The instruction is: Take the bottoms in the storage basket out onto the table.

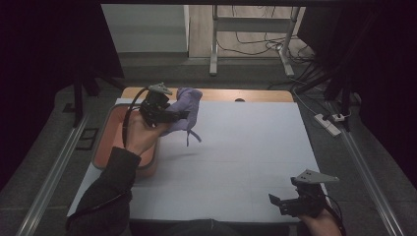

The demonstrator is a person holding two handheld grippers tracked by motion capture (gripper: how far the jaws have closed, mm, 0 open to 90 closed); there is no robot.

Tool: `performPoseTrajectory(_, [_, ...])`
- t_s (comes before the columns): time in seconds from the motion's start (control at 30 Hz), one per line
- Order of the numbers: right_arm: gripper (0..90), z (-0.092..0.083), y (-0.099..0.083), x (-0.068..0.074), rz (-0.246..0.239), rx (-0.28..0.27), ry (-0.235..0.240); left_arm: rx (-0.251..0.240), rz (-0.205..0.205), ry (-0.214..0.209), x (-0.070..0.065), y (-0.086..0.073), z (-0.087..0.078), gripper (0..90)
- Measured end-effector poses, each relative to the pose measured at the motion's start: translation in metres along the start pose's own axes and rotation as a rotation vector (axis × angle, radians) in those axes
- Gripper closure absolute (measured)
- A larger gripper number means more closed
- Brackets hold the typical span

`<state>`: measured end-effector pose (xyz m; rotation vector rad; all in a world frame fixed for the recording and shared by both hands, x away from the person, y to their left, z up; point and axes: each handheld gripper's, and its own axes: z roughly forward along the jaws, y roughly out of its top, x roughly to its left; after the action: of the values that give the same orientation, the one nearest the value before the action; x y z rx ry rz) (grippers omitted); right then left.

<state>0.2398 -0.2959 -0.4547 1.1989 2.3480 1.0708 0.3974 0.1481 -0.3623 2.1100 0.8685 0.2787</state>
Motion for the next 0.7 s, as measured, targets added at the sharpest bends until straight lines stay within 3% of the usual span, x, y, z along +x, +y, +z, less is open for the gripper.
performPoseTrajectory(0.7, [0.4,0.000,0.000,0.000,-0.003,0.000,0.002,0.080,0.081,-0.040,-0.026,0.001,0.037,59.7])
